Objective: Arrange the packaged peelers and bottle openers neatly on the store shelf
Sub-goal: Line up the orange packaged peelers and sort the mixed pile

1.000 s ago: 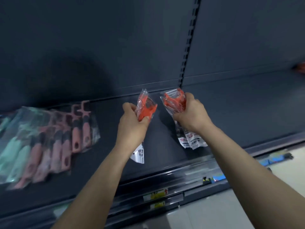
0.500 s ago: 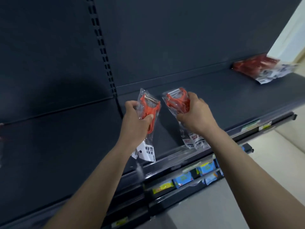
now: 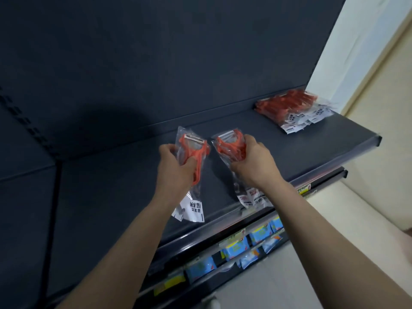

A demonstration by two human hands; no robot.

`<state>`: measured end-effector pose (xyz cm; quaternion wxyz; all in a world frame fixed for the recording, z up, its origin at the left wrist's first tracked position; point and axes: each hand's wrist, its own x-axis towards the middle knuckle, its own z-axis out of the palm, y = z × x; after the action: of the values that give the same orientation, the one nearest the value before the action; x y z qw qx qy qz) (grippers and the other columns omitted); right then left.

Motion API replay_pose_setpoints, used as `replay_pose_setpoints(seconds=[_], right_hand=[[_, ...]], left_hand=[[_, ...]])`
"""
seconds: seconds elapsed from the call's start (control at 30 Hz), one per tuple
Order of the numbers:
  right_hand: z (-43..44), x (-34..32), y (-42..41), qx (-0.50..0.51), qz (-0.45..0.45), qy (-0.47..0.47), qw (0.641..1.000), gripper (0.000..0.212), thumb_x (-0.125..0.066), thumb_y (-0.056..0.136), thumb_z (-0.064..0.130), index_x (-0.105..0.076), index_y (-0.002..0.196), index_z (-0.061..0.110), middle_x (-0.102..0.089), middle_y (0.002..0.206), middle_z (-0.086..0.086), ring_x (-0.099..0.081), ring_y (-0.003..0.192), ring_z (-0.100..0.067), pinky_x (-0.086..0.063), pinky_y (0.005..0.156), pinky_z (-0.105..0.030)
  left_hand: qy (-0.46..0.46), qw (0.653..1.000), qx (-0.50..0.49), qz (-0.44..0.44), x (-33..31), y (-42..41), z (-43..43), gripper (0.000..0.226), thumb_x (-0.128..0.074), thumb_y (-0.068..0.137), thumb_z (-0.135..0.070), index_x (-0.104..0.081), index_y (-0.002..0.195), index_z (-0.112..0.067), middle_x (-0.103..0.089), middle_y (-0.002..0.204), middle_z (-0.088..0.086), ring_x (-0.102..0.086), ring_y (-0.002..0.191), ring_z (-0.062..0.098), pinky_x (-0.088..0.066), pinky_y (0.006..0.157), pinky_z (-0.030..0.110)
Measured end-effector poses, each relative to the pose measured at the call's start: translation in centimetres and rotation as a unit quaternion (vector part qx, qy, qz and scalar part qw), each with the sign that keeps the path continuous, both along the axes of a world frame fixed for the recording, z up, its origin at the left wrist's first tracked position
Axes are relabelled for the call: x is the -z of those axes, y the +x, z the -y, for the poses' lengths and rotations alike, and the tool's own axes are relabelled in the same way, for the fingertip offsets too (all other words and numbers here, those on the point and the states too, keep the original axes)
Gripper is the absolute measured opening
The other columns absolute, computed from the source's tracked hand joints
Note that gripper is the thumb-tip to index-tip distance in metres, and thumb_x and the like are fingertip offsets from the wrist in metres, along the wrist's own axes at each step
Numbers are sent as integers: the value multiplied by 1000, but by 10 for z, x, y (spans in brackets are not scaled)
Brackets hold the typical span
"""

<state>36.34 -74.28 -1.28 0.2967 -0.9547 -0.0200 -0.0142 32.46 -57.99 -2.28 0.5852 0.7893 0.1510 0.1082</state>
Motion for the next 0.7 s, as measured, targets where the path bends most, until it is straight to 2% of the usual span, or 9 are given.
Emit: replay_pose_setpoints(seconds=[0.13,0.2,0.27,0.37,0.47,0.6,0.7], right_hand=[[20,0,33,14,0,-23,1000,57,-67,77,21,-42,126,7,-51,115,-21,-52,104,-39,-42,86,-37],[29,0,49,23,-10,-32,999,55,-65,77,19,-42,125,7,-51,113,-20,-52,101,-39,-44,85,-37],[37,0,63,27,-19,-36,999,54,-65,77,17,-42,125,8,-51,112,-19,-53,100,-38,-46,85,-37],[47,1,83,29,-25,-33,999,54,-65,76,18,-42,123,8,-53,111,-19,-55,98,-37,-48,85,-39],[54,6,100,17,-36,-34,999,54,-66,76,19,-42,123,7,-54,112,-19,-55,100,-37,-46,85,-38],[65,15,120,-18,-58,-36,997,56,-68,77,20,-41,124,5,-52,114,-21,-53,104,-38,-44,86,-37],[75,21,133,-58,-70,-38,995,58,-68,79,22,-39,127,5,-51,116,-22,-52,106,-39,-43,88,-36]], left_hand=[[5,1000,15,-14,9,45,23,25,-57,90,-14,-37,105,-14,-51,86,-8,-56,67,4,-39,41,8],[4,999,29,-24,15,65,34,23,-56,89,-15,-38,103,-13,-57,92,0,-63,71,15,-42,46,15],[0,999,36,-33,19,83,46,23,-57,89,-16,-39,103,-11,-58,94,5,-62,70,19,-44,51,23],[5,998,38,-44,21,102,60,25,-58,88,-15,-39,103,-9,-57,93,4,-59,69,17,-46,52,24],[27,998,21,-61,26,115,69,24,-59,88,-16,-40,103,-10,-53,90,-1,-56,70,11,-39,49,20],[40,995,-4,-89,34,125,84,22,-59,89,-16,-41,101,-10,-55,89,0,-60,73,14,-40,50,20],[47,994,-41,-94,40,128,97,22,-63,86,-23,-44,89,-13,-58,82,2,-60,70,19,-49,57,33]])
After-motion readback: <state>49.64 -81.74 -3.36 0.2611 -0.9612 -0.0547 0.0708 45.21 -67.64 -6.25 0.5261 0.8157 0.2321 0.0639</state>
